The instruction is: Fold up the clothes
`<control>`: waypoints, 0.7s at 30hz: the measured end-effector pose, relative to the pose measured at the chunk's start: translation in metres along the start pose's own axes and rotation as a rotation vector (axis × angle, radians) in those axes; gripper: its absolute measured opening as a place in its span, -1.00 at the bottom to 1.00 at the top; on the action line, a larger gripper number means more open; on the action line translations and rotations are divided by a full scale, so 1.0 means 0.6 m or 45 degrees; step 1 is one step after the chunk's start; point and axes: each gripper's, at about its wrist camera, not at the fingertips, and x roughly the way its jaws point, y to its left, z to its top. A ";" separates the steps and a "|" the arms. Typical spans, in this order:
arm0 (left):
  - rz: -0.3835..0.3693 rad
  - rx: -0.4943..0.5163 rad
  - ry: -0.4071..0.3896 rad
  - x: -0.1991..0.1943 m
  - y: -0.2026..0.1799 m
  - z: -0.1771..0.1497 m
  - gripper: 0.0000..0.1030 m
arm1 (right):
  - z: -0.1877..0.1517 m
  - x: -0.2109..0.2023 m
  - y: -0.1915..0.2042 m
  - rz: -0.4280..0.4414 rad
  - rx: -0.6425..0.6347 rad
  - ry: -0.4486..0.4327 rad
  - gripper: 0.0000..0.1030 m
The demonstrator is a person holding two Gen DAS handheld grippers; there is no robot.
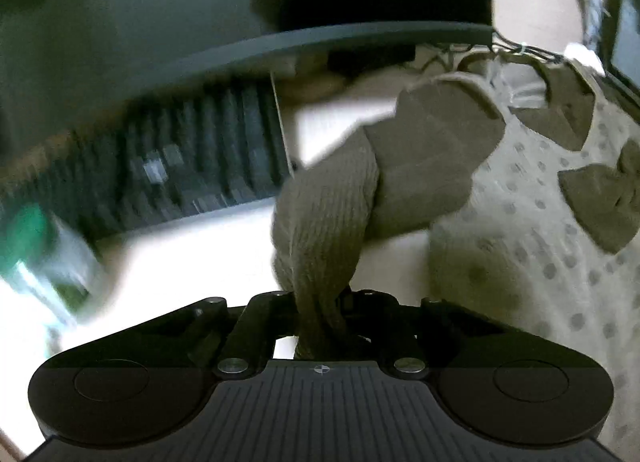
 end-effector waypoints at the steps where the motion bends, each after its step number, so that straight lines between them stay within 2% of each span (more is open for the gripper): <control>1: 0.078 0.017 -0.027 -0.011 0.023 0.007 -0.81 | 0.001 -0.004 0.004 -0.001 -0.019 -0.016 0.39; 3: 0.218 -0.006 -0.047 -0.026 0.087 0.023 -0.81 | -0.001 -0.008 0.009 0.001 -0.044 -0.036 0.39; 6: 0.318 0.001 -0.060 -0.029 0.137 0.030 -0.81 | -0.009 0.001 0.019 0.003 -0.037 -0.013 0.39; 8: 0.354 -0.002 -0.064 -0.029 0.160 0.032 -0.73 | -0.018 0.007 0.027 0.003 -0.029 0.010 0.39; 10: 0.305 -0.075 -0.035 -0.028 0.178 0.028 -0.57 | -0.024 0.006 0.035 -0.015 -0.032 0.011 0.39; 11: 0.277 -0.118 -0.023 -0.030 0.186 0.023 -0.56 | -0.019 0.003 0.034 -0.072 -0.045 -0.009 0.39; 13: 0.200 -0.186 -0.015 -0.045 0.195 0.007 -0.20 | -0.010 -0.003 0.033 -0.185 -0.070 -0.048 0.48; 14: 0.155 -0.212 -0.018 -0.055 0.195 0.000 -0.11 | -0.005 -0.006 0.033 -0.242 -0.083 -0.067 0.44; 15: 0.096 -0.234 -0.033 -0.067 0.193 -0.008 0.02 | 0.000 -0.008 0.032 -0.299 -0.096 -0.086 0.25; 16: 0.030 -0.255 -0.053 -0.080 0.189 -0.017 0.09 | 0.004 -0.011 0.032 -0.355 -0.108 -0.106 -0.46; 17: -0.036 -0.276 -0.074 -0.092 0.186 -0.026 0.12 | 0.009 -0.014 0.031 -0.412 -0.121 -0.125 -0.78; 20: -0.166 -0.312 -0.120 -0.135 0.164 -0.049 0.41 | 0.024 -0.022 0.029 -0.582 -0.159 -0.184 -0.72; 21: -0.236 -0.326 -0.121 -0.151 0.157 -0.057 0.51 | 0.028 -0.025 0.029 -0.638 -0.171 -0.203 -0.72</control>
